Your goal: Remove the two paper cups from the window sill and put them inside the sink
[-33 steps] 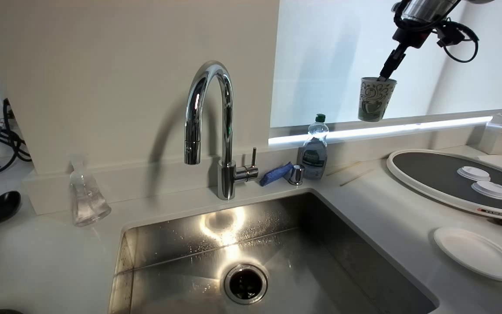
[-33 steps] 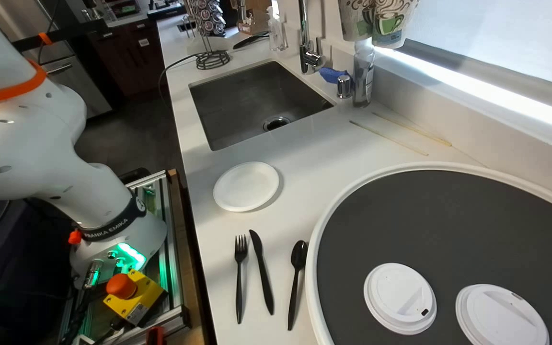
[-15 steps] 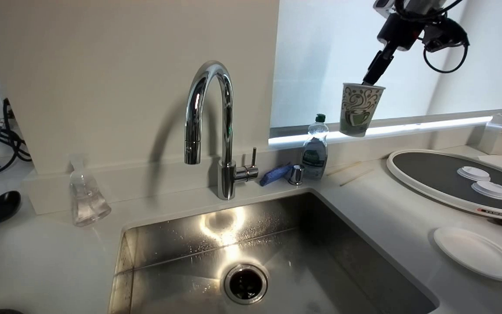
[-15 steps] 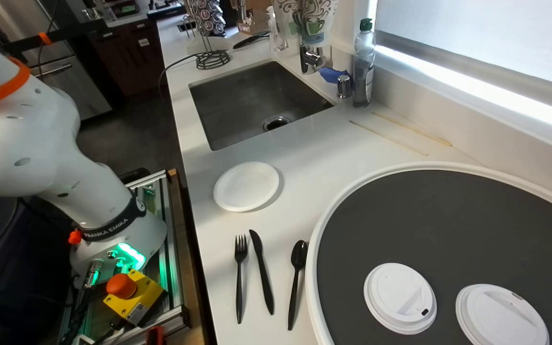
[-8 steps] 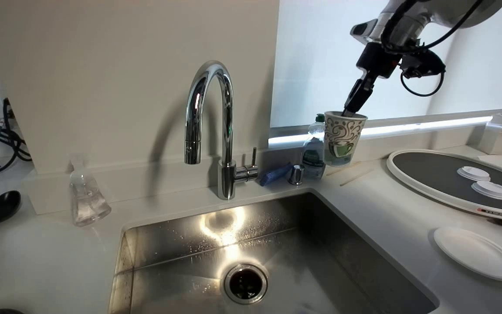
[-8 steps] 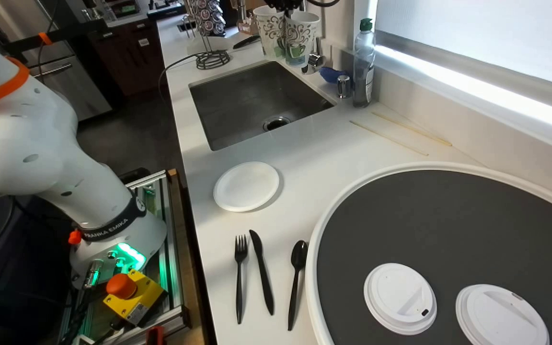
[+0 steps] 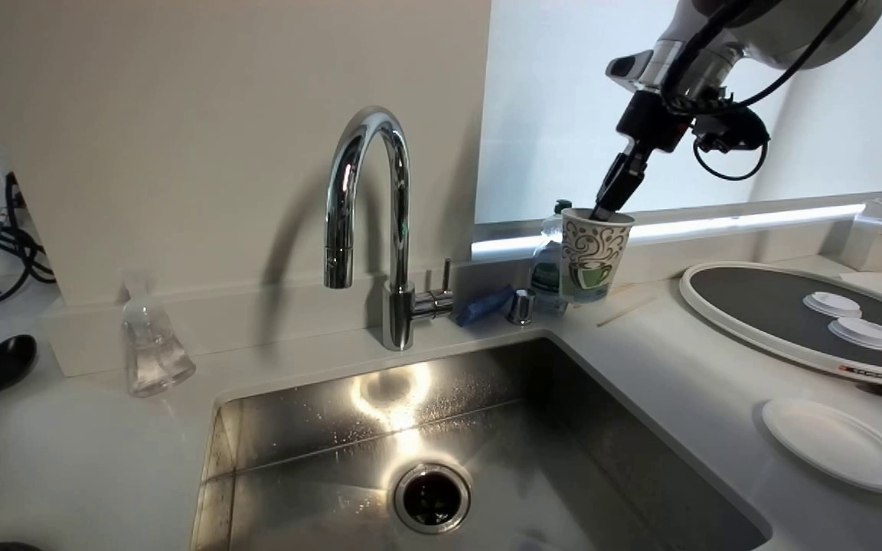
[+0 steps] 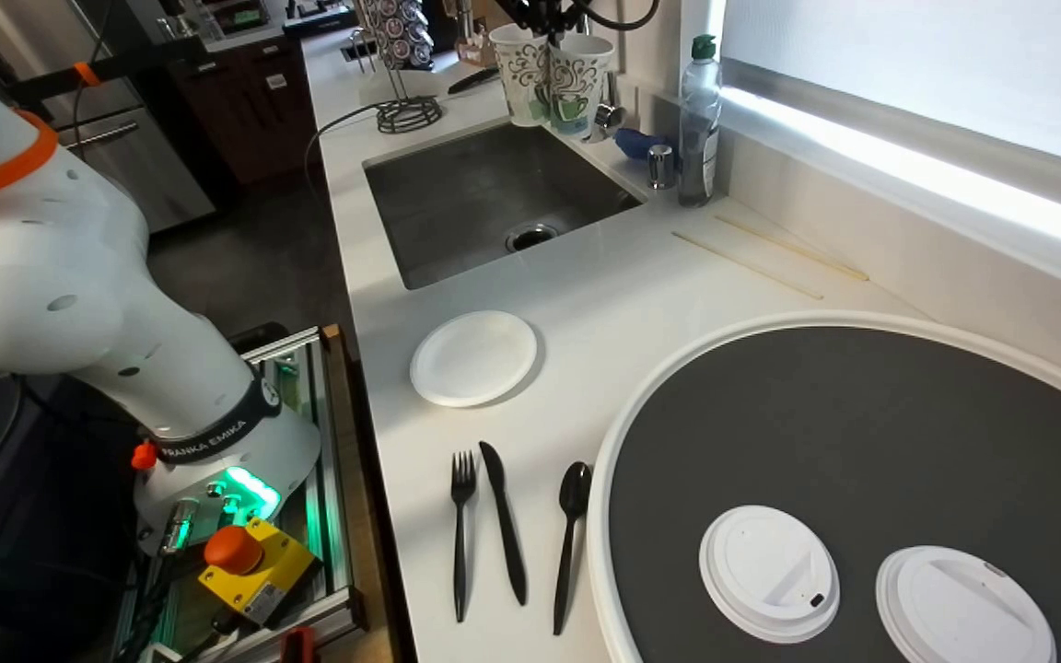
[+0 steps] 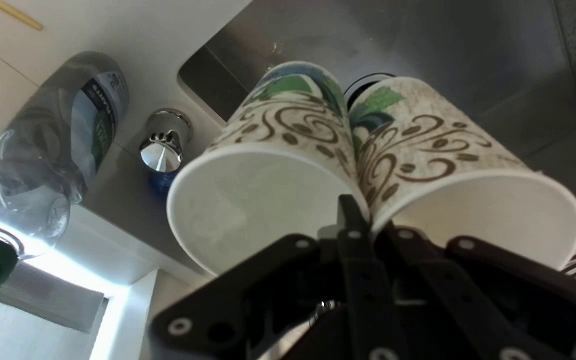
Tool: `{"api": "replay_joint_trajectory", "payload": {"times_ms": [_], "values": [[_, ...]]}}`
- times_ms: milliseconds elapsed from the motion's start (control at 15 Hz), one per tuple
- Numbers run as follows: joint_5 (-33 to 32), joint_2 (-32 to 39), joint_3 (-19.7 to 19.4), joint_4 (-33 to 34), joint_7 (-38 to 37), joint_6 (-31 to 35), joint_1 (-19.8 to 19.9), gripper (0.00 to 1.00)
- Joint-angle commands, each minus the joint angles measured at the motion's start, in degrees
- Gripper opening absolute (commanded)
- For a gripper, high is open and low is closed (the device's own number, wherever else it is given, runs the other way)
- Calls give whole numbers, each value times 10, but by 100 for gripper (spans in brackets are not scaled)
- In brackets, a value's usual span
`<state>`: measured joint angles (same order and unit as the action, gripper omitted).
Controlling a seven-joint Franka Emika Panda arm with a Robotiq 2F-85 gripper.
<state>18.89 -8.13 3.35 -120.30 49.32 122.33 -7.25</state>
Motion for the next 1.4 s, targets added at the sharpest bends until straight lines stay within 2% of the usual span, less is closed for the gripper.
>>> {"api": "replay_joint_trajectory", "payload": {"times_ms": [0,133,800,1000,1333], "values": [[-1,0,-2,1,-1,-1,-2,5],[-1,0,-2,1,-1,-1,-2,1],[16,23,41,-36,-53,38,-35,1],[4,37,57,-63,-108,106,-42,1],[-59,79,79,-112,-230,286,-49,1]]}}
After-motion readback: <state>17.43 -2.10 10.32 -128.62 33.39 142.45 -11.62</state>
